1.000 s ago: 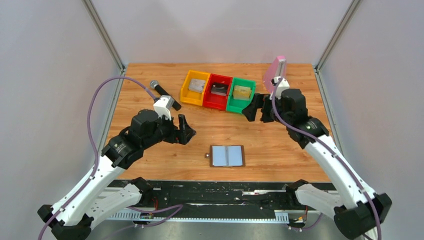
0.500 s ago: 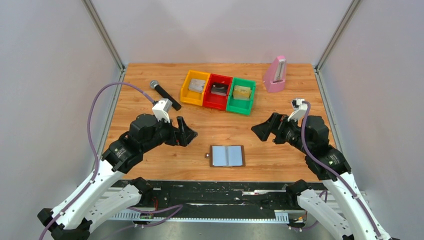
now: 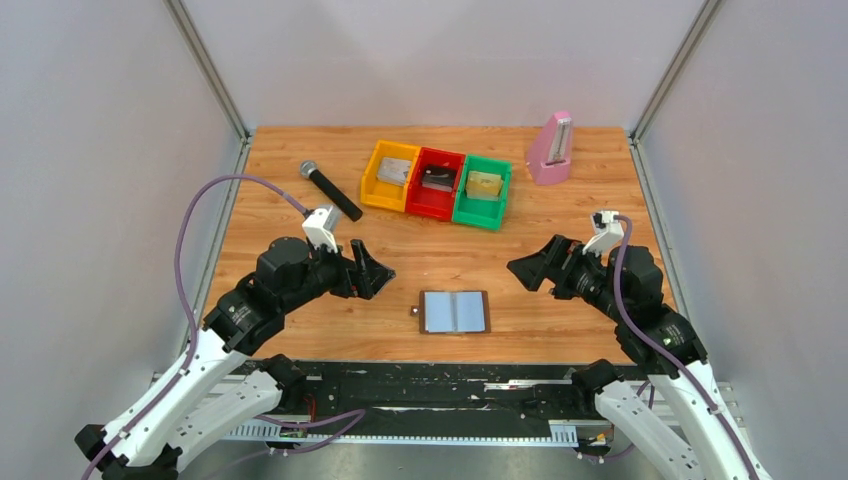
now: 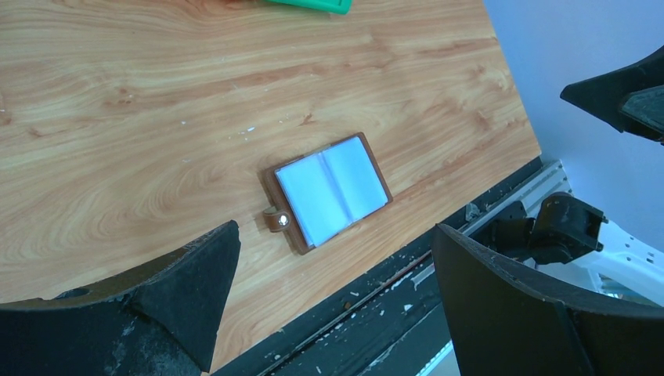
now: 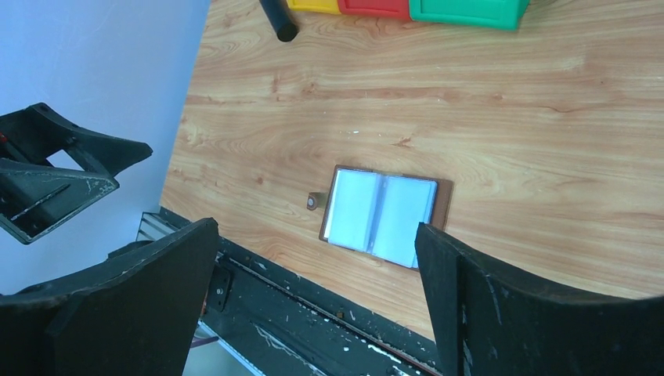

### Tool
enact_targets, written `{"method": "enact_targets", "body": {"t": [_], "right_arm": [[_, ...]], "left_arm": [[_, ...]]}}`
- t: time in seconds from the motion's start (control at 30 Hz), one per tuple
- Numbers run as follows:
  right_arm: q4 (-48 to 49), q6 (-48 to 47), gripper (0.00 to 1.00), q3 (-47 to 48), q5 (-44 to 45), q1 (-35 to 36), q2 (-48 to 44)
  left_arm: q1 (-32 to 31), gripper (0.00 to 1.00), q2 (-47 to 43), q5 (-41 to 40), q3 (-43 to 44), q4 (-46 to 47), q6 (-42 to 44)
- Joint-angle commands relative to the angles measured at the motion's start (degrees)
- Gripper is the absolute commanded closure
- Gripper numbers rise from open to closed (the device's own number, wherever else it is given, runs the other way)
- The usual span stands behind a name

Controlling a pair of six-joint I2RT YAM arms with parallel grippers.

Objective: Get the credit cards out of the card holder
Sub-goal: Reset both arms

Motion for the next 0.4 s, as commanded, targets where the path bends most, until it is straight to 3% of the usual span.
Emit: {"method": "enact_targets", "body": {"t": [0.0,0.37], "right_arm": [[0.2,0.6,0.0,1.4,2.1,0.1,-1.0],[0.0,0.0,0.0,1.6,3.1,0.2,-1.5]], "left_arm": [[-0.1,0.0,-0.7,0.8,-0.4,3.1,-0.9],[-0.1,0.0,-2.0,0.5,-0.8,3.5,-0.9]]}}
